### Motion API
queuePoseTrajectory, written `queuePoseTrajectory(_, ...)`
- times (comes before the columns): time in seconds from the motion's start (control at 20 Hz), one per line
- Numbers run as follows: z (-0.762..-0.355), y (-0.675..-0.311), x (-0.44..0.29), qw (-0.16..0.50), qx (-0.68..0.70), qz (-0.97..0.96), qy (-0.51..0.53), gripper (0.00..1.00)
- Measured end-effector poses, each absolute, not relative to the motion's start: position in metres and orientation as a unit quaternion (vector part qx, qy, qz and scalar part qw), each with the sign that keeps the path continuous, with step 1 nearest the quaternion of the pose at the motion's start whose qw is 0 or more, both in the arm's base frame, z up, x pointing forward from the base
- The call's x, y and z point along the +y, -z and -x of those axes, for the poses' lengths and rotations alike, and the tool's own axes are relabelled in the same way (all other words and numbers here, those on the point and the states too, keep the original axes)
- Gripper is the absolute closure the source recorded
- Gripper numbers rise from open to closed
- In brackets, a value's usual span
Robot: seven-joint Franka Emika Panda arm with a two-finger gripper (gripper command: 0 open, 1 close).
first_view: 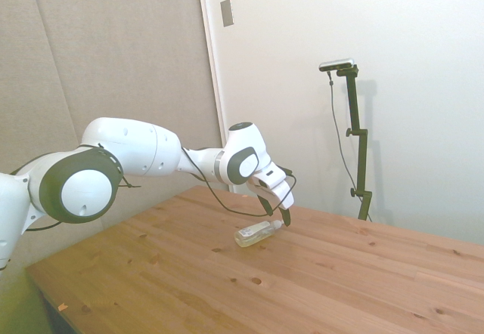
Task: Stand the sanitizer
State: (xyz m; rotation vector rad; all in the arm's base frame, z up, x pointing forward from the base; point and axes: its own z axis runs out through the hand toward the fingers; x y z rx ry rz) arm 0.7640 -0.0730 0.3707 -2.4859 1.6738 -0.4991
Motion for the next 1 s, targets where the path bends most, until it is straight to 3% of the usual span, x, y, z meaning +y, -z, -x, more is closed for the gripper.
queuePoseTrajectory(0.1, -0.766, -0.365, -0.074, 0.051, 0.552, 0.817, 0.162, 0.00)
queuePoseTrajectory(0.15, -0.767, -0.364, -0.075, 0.051, 0.552, 0.816, 0.161, 1.00)
queuePoseTrajectory(1.0, -0.774, -0.354, -0.089, 0.048, 0.569, 0.809, 0.138, 1.00)
